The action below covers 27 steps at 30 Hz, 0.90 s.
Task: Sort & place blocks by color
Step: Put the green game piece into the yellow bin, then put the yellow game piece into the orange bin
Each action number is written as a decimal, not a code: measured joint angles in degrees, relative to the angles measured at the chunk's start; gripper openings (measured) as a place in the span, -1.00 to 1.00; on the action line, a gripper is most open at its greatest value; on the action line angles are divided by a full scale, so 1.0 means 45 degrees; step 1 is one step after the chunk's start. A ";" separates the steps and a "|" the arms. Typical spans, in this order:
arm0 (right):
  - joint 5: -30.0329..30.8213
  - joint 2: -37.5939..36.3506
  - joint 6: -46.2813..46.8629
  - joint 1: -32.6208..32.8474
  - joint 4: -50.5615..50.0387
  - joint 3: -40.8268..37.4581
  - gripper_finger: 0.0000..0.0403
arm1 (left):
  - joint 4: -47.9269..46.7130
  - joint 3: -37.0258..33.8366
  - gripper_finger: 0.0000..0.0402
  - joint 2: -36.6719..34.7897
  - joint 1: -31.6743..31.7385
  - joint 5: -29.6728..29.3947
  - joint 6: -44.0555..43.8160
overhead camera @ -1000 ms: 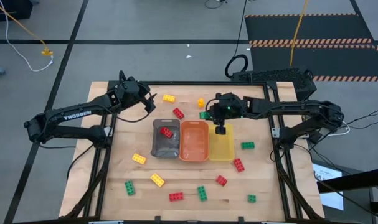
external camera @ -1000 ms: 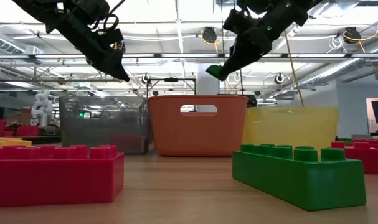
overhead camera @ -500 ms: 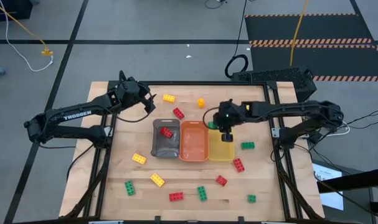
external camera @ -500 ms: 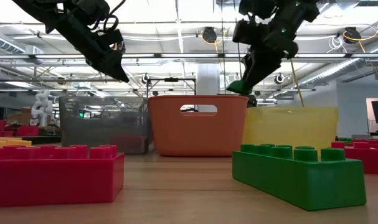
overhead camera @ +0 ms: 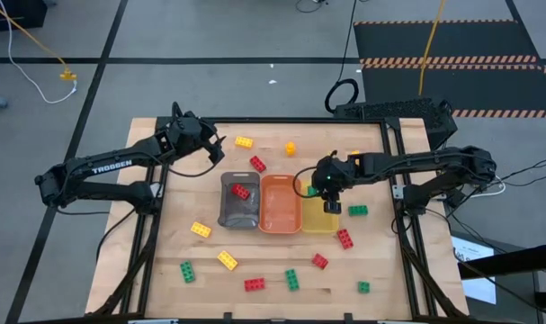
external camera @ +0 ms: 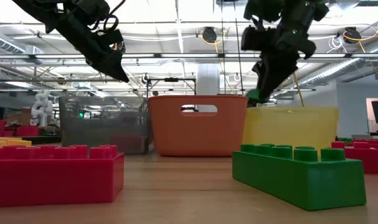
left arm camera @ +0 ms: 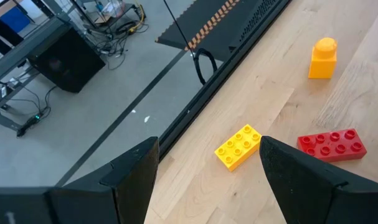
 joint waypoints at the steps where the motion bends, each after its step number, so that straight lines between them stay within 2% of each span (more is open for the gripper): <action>1: 0.0024 0.0005 0.0037 -0.0003 0.0077 -0.0146 -0.32 | -0.0002 0.0000 0.38 0.0000 0.0000 0.0000 0.0002; 5: 0.0682 0.0005 0.0297 -0.0010 0.0606 -0.0597 -0.17 | -0.0002 0.0000 0.38 0.0000 0.0000 0.0000 0.0002; 15: 0.0685 0.0005 0.0268 -0.0015 0.1102 -0.0747 0.09 | 0.0008 0.0000 0.38 0.0000 -0.0005 0.0661 0.0002; 17: 0.0821 0.0005 0.0240 -0.0015 0.1101 -0.0747 0.12 | 0.0007 0.0000 0.38 0.0000 -0.0004 0.0665 0.0006; 21: 0.1967 0.0005 0.0193 -0.0015 0.1102 -0.0747 0.14 | 0.0013 0.0000 0.38 0.0000 -0.0001 0.0665 0.0046; 27: 0.2015 -0.0069 -0.0009 -0.0015 0.1382 -0.0752 0.14 | 0.0018 0.0000 0.38 0.0000 -0.0003 0.0675 0.0051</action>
